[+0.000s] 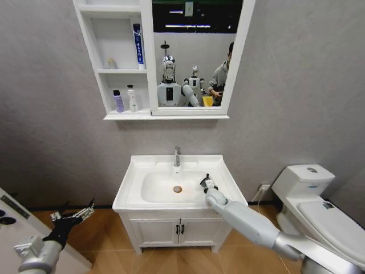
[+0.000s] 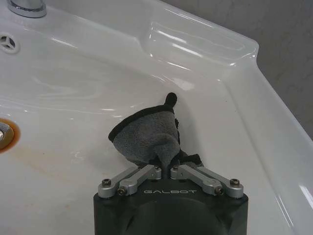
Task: Move facial cleanser and shampoo from washbasin to cabinet, then wipe washbasin with towel.
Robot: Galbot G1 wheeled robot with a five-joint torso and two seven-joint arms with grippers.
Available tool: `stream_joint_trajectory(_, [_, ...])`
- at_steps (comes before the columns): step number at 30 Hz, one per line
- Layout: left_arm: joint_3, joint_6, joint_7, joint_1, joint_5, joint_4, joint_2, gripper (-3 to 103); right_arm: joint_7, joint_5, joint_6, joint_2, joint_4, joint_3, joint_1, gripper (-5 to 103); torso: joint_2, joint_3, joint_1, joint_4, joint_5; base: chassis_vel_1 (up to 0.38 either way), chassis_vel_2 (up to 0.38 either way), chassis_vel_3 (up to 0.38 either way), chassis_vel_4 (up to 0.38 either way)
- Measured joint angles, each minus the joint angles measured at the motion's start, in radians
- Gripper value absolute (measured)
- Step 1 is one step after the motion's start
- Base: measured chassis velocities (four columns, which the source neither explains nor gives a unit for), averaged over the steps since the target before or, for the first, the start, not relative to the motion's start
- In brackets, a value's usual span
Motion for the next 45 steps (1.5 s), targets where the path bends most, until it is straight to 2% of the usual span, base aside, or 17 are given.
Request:
stream_joint_trajectory(5, [0.0,0.0,0.0,0.0,0.0,0.0,0.0,100,-0.003,-0.012,0.001,0.03,-0.033,0.002,-0.001,3,0.0,0.0,0.0,-0.0004,-0.0001,0.0,0.0,0.0,0.0])
stream_joint_trajectory(17, [0.0,0.0,0.0,0.0,0.0,0.0,0.0,100,-0.049,0.007,0.013,0.226,-0.203,0.025,0.017,3,0.0,0.0,0.0,-0.0009,-0.0004,0.0,0.0,0.0,0.0])
stream_joint_trajectory(24, [0.0,0.0,0.0,0.0,0.0,0.0,0.0,100,-0.095,0.016,0.023,0.289,-0.254,0.048,0.029,3,0.0,0.0,0.0,-0.0004,0.0,0.0,0.0,0.0,0.0])
stream_joint_trajectory(29, [0.0,0.0,0.0,0.0,0.0,0.0,0.0,100,-0.114,0.044,0.023,0.3,-0.262,0.055,0.048,3,0.0,0.0,0.0,-0.0004,0.0,0.0,0.0,0.0,0.0])
stream_joint_trajectory(32, [0.0,0.0,0.0,0.0,0.0,0.0,0.0,100,-0.117,0.088,0.009,0.31,-0.269,0.061,0.069,3,0.0,0.0,0.0,-0.0004,-0.0001,0.0,0.0,0.0,0.0])
stream_joint_trajectory(34, [0.0,0.0,0.0,0.0,0.0,0.0,0.0,100,-0.096,0.159,-0.015,0.319,-0.272,0.064,0.09,3,0.0,0.0,0.0,-0.0003,-0.0001,0.0,0.0,0.0,0.0])
stream_joint_trajectory(40, [0.0,0.0,0.0,0.0,0.0,0.0,0.0,100,-0.082,0.14,-0.019,0.312,-0.277,0.056,0.099,3,0.0,0.0,0.0,0.0,0.0001,0.0,0.0,0.0,0.0])
stream_joint_trajectory(42, [0.0,0.0,0.0,0.0,0.0,0.0,0.0,100,-0.09,0.06,-0.018,0.256,-0.255,0.034,0.093,3,0.0,0.0,0.0,-0.0001,0.0001,0.0,0.0,0.0,0.0])
stream_joint_trajectory(43, [0.0,0.0,0.0,0.0,0.0,0.0,0.0,100,-0.09,0.06,-0.018,0.256,-0.255,0.034,0.093,3,0.0,0.0,0.0,-0.0001,0.0001,0.0,0.0,0.0,0.0])
stream_joint_trajectory(45, [0.0,0.0,0.0,0.0,0.0,0.0,0.0,100,-0.095,0.02,-0.019,0.177,-0.208,0.022,0.078,3,0.0,0.0,0.0,-0.0003,0.0003,0.0,0.0,0.0,0.0])
